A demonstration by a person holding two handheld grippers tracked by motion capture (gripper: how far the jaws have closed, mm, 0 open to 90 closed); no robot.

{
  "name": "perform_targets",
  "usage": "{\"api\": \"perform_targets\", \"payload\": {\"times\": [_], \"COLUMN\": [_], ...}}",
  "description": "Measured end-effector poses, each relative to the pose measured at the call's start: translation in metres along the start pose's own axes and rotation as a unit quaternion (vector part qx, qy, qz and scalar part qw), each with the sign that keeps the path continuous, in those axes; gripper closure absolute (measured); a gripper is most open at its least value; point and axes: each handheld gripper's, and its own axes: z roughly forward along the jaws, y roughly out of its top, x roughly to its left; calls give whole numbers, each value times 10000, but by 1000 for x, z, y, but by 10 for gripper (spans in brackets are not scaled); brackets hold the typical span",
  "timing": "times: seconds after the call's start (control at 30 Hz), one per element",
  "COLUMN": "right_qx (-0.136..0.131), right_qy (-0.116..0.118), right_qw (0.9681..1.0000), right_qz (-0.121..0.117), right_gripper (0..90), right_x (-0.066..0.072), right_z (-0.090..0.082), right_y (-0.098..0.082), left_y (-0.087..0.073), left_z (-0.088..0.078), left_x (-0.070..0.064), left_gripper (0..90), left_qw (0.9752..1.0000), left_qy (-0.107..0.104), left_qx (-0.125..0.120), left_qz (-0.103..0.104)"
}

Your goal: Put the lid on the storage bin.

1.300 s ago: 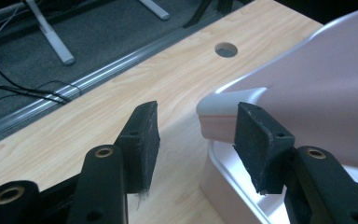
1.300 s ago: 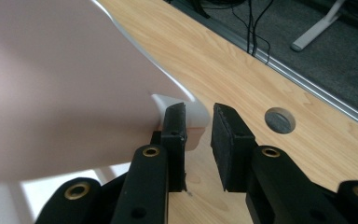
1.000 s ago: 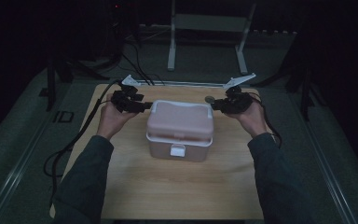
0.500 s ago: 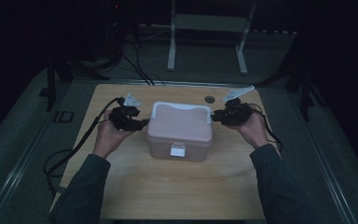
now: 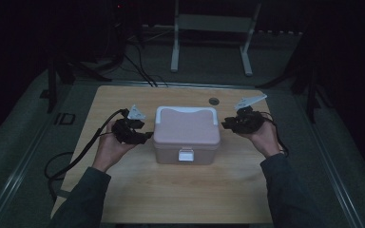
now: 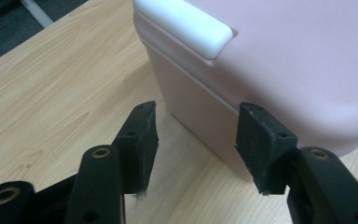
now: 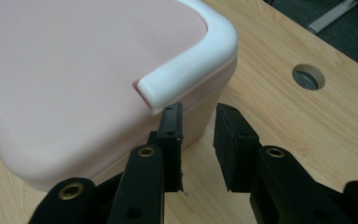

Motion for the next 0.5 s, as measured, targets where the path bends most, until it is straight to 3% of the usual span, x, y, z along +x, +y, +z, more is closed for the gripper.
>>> {"api": "perform_targets", "payload": {"times": [0.07,0.23,0.5], "right_qx": [-9,-60,104], "right_qy": [-13,-128,-248], "right_qw": [10000,9998,9996], "right_qz": [15,127,122], "right_gripper": [722,722,722], "right_x": [-1,-6,-5], "right_z": [-1,-13,-19], "right_y": [-2,-18,-41], "left_y": [-1,-19,-41], "left_z": [-2,-20,-34], "left_x": [0,11,14], "left_gripper": [425,430,428], "left_qw": [10000,9986,9974], "left_qy": [25,116,263], "left_qx": [-15,-384,-476], "left_qz": [15,-354,-474]}}
